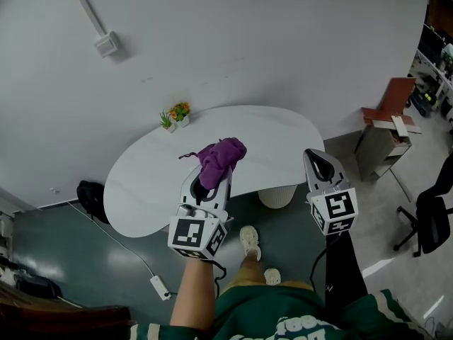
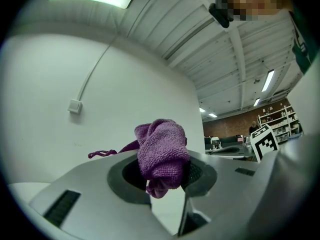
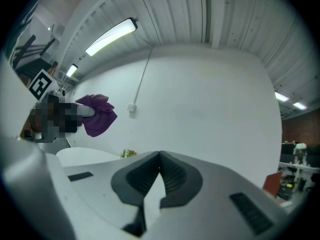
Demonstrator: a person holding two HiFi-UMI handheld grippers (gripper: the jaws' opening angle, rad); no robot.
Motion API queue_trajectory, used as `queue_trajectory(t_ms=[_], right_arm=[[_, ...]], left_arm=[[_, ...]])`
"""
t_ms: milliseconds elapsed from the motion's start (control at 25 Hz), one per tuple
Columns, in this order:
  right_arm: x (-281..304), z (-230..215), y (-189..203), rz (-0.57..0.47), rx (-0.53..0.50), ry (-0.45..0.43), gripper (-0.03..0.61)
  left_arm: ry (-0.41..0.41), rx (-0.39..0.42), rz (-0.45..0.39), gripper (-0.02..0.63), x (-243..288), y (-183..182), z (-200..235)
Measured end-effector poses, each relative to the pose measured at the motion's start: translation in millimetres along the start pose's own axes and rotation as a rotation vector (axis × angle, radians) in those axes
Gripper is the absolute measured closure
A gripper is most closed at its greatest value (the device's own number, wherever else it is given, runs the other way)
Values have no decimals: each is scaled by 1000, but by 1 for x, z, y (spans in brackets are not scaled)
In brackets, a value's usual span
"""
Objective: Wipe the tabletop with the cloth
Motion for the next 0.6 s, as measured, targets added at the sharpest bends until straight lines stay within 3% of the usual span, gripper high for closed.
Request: queue_trajectory(t_ms=[120, 280, 600], right_arm=[[13, -4, 6, 2, -6, 14, 575], [70, -26, 9, 27, -21, 23, 574], [183, -56, 14, 64, -15, 47, 574]], left_arm=[[-22, 20, -11, 499, 14, 9, 10], [-18, 53, 18, 492, 75, 18, 42], [35, -11, 75, 492, 188, 34, 114]])
Point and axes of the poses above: the fingertips, and each gripper's own axes: x forward along the fingers, z to its left, y out of its underside, the point moved 10 cm from there along -x, backward along the fingers, and after that the axes turned 4 degrees about -x, right-handed, at the moved point
